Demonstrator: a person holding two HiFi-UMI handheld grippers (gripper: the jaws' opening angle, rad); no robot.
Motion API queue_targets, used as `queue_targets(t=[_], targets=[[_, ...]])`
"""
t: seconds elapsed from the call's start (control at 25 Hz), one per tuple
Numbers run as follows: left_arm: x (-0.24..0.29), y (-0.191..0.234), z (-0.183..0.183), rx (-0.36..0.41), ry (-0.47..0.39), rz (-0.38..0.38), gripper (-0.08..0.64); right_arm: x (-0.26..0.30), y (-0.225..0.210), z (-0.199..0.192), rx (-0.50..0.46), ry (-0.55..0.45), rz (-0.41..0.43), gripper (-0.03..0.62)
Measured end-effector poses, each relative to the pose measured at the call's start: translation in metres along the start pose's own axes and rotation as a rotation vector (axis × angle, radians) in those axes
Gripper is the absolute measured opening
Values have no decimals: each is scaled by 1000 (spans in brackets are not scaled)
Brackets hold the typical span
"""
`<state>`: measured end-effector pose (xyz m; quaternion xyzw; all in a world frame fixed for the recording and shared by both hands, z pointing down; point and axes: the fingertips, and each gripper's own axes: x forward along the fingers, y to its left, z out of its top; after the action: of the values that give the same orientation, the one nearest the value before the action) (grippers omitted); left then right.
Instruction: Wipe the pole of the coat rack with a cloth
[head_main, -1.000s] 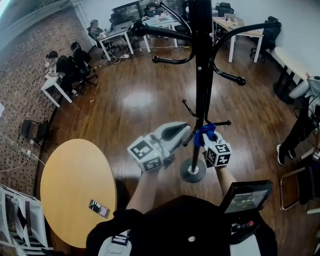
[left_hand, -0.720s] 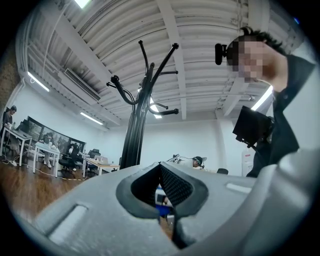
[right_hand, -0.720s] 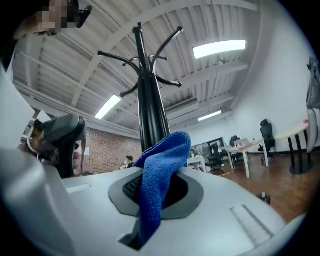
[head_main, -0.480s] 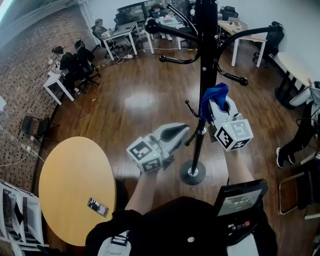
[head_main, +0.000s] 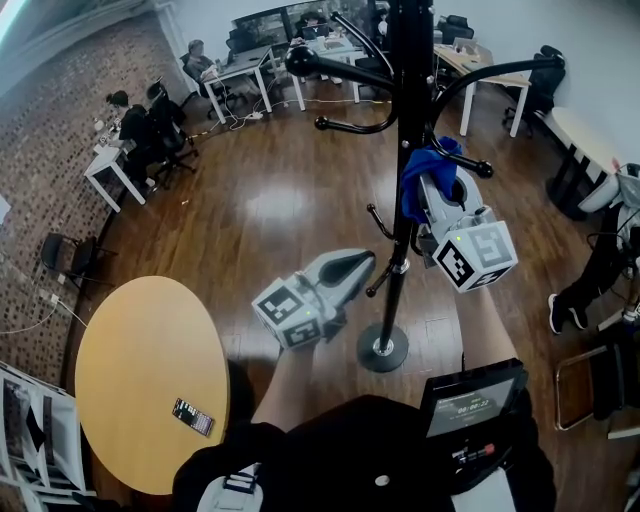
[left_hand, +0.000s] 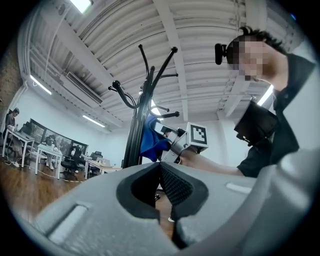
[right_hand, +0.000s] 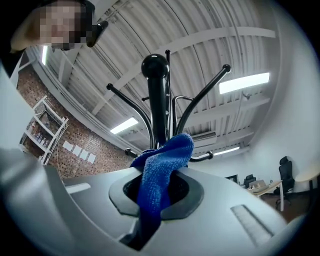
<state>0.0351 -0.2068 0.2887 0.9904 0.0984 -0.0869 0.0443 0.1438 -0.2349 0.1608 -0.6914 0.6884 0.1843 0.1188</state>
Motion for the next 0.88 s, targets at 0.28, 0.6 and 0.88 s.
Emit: queue_targets(t=[0.28,0.6,0.88], targets=[[1,1,-7,-8,8,-4,2,-49,7,-116,104,191,-57,21],[-2,1,-8,-26,10,13,2,-116,16,-270,207,494,-80,21],[-4,-2,-9,-23,11,4,2,-121,19,-283,275,549,-102,21]])
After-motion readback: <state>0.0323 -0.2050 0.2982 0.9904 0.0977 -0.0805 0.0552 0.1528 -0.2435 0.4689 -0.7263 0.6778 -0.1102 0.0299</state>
